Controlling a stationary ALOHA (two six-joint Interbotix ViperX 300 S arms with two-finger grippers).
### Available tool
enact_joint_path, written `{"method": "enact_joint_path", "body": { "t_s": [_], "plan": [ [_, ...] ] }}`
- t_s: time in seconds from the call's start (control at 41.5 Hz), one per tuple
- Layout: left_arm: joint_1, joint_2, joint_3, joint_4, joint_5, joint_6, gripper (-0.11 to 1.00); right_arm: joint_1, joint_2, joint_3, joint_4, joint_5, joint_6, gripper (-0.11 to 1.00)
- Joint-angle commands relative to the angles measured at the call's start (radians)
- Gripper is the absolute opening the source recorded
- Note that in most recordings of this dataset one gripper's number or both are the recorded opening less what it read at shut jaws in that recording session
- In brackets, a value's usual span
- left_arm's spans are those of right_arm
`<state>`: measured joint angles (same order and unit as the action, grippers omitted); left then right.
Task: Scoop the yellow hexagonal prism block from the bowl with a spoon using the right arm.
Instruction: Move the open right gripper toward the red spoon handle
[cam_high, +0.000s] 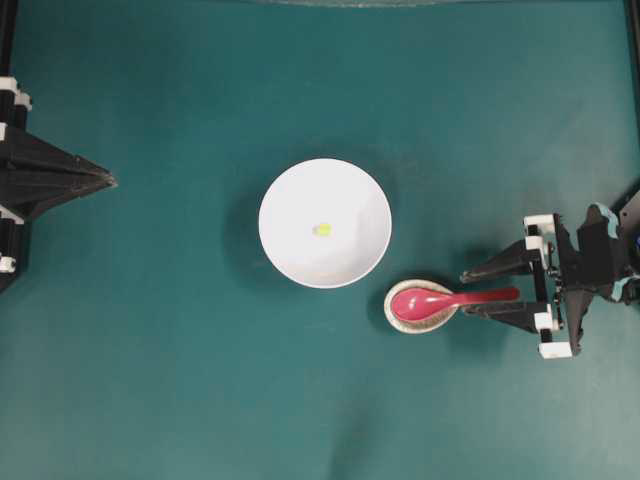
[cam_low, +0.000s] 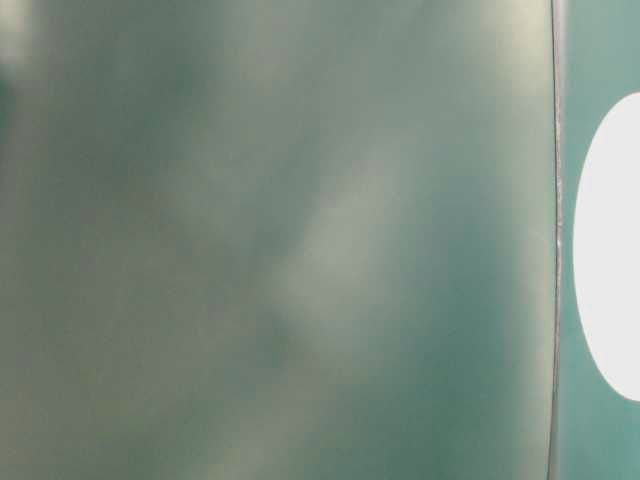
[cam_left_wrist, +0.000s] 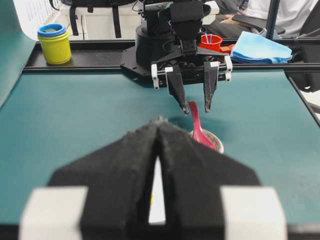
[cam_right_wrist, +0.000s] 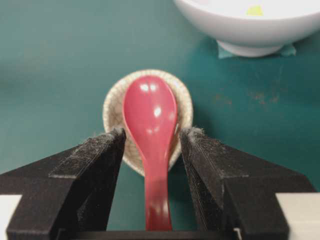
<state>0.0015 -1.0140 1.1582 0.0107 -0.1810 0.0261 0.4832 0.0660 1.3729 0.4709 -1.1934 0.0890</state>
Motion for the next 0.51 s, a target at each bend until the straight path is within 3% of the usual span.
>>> {"method": "enact_joint_path", "body": {
  "t_s": [0.0, 0.481],
  "plan": [
    [0.002, 0.011, -0.023, 0.003, -0.012, 0.000, 0.01, 0.005, 0.002, 0.008, 0.003, -0.021, 0.002, 0.54],
    [0.003, 0.011, -0.023, 0.003, -0.012, 0.000, 0.01, 0.031, 0.069, 0.011, 0.003, -0.028, 0.005, 0.54]
  ]
}}
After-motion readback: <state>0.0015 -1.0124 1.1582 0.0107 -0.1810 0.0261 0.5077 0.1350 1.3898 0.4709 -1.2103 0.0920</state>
